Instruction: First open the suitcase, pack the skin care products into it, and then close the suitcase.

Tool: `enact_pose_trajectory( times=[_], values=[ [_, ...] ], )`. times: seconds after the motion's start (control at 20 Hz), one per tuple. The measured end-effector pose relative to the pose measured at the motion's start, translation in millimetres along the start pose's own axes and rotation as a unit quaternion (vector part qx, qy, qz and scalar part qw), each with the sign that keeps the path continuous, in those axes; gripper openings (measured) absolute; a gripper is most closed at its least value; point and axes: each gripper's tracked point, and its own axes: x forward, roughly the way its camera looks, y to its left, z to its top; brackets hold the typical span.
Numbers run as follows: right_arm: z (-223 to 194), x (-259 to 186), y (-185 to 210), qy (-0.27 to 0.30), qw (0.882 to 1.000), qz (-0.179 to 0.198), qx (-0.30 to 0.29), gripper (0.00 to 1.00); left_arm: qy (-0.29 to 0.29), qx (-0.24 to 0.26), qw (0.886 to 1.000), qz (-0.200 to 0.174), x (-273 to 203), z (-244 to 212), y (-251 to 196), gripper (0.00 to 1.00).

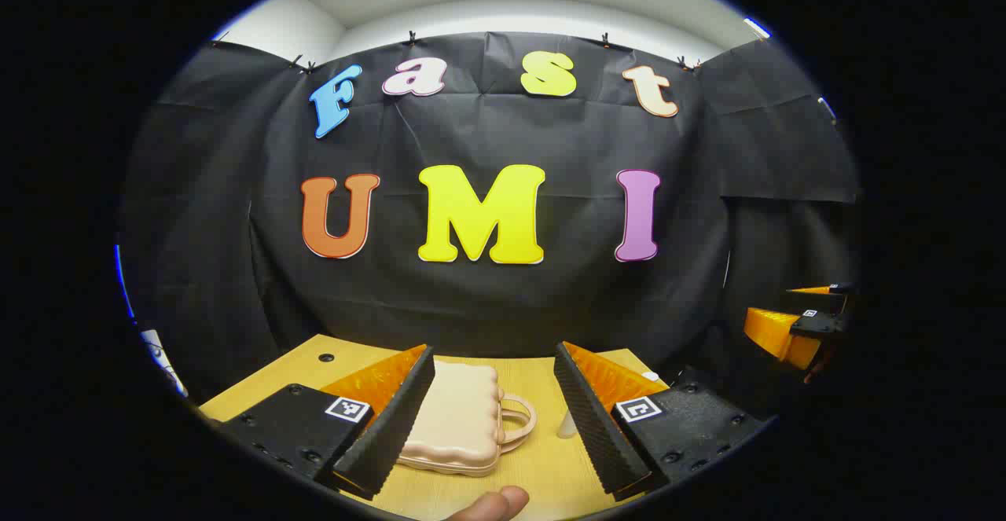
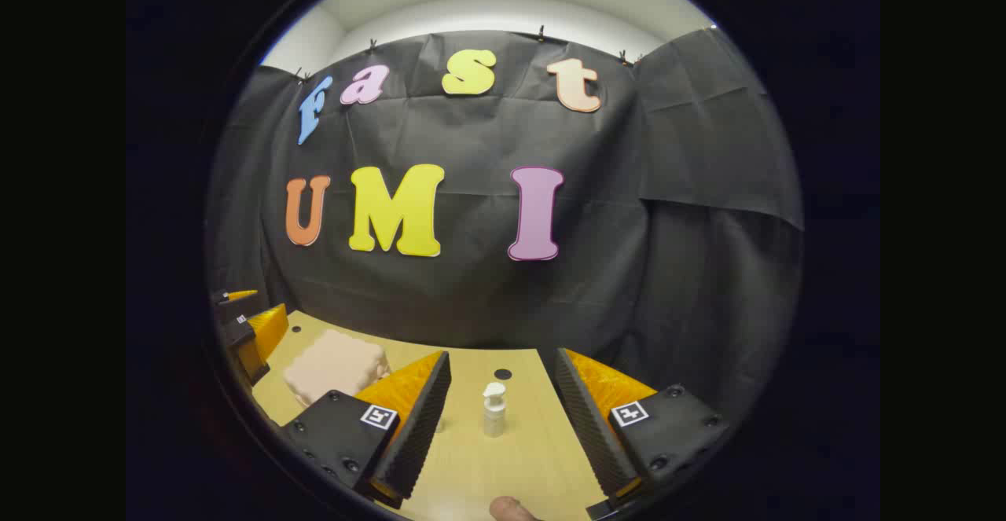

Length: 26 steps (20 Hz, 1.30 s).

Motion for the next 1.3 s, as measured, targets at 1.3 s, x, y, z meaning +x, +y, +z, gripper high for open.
enact_pose_trajectory(
  times=[1.3],
  values=[
    [-8,45,-134,-0.037,0.994,-0.081,-0.059,0.8,0.053,0.478,0.876,-0.021,107,-180,-37,0.97]
  ],
)
